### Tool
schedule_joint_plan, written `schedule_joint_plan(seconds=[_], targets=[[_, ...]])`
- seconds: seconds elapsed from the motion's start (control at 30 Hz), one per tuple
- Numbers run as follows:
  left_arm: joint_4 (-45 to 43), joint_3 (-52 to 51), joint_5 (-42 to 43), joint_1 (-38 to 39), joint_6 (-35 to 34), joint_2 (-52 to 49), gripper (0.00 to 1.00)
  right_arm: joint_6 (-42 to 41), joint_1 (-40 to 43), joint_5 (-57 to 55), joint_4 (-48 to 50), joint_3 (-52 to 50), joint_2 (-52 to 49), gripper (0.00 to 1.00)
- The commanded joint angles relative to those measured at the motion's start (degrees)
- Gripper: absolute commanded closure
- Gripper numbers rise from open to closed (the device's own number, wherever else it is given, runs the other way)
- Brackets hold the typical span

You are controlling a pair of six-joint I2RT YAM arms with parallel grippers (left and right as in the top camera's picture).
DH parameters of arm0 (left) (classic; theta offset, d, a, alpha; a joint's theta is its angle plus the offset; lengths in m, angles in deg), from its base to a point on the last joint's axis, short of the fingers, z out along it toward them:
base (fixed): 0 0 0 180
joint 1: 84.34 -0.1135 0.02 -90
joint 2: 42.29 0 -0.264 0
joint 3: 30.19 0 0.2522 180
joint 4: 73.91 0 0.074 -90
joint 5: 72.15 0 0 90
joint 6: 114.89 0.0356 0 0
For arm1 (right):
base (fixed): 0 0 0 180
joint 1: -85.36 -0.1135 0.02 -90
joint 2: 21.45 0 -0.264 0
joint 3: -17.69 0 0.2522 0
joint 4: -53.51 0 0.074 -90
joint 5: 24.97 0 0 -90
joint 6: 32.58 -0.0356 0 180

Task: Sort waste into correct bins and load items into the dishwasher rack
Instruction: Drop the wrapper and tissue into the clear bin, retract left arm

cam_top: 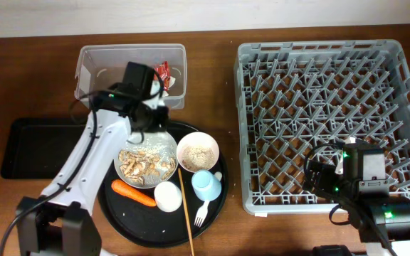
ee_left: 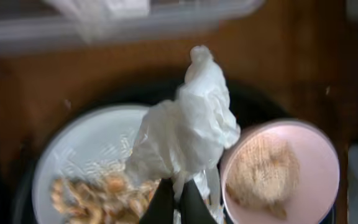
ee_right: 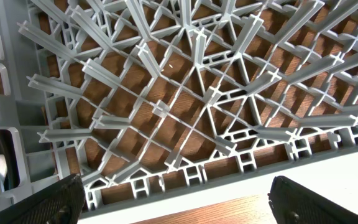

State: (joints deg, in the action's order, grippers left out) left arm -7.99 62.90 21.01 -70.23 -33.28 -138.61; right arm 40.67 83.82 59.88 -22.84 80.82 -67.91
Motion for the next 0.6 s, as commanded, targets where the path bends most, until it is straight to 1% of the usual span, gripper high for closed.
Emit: schedule_joint_plan(seconds=[0.0,0.1,0.17,0.2,0.23,0.27,0.3,0.33,0.37,0.4,0.43,0.47,0.5,0.53,0.57], targets=[[-8.92,3.23,-2.62,-2.64,0.31,1.20,0.99,-0.68,-0.28,-0.72,0.17,0.72,-0.04,0.02],[-21.40,3.23,-4.68,-5.27,0.31,-0.55,0.99,-0.68,-0.28,-0.72,0.17,0.72,-0.04,0.02],[-25.03,3.23,-4.68,-5.95,0.31,-3.26,1.00,-0.68,-0.28,-0.70,0.15,0.72,-0.04,0.02],[-25.86,3.23,-4.70,-6.03,0.31,-4.57,0.92,-0.68,-0.28,-0.72,0.17,0.72,-0.04,0.02],[-26.25,3.23,-4.68,-6.25,0.31,-6.62,0.68,-0.68,-0.28,-0.70,0.15,0.72,-0.04,0.02],[-26.12,3.23,-4.57,-6.40,0.31,-7.26,0.64,-0.68,-0.28,-0.68,0.15,0.72,-0.04,0.02],[-25.99,3.23,-4.46,-6.40,0.31,-7.54,0.54,-0.68,-0.28,-0.68,0.15,0.72,-0.04,0.02],[-25.46,3.26,-4.46,-6.40,0.31,-7.26,0.30,-0.68,-0.28,-0.68,0.13,0.72,-0.04,0.02],[-23.23,3.34,-4.46,-6.40,0.31,-6.19,0.16,-0.68,-0.28,-0.61,0.13,0.72,-0.04,0.02],[-17.00,3.63,-4.46,-6.40,0.28,-3.93,0.06,-0.68,-0.26,0.04,0.13,0.72,-0.04,0.01],[-11.15,3.65,-4.44,-6.40,0.24,-1.62,0.01,-0.66,-0.28,0.66,0.13,0.72,-0.04,0.01],[-4.39,3.65,-4.46,-6.40,-1.11,0.85,0.01,0.13,-0.28,2.36,0.17,0.72,-0.04,0.02],[5.73,3.65,-4.46,-6.40,-4.17,3.72,0.01,1.77,-0.28,5.22,0.13,0.72,-0.33,0.02],[14.40,3.65,-4.46,-6.40,-5.60,5.25,0.01,1.77,-0.28,6.95,-0.33,0.74,-1.18,0.02],[19.56,3.65,-4.46,-6.40,-6.27,5.49,0.01,1.77,-0.33,8.63,-1.20,1.14,-2.19,0.02]])
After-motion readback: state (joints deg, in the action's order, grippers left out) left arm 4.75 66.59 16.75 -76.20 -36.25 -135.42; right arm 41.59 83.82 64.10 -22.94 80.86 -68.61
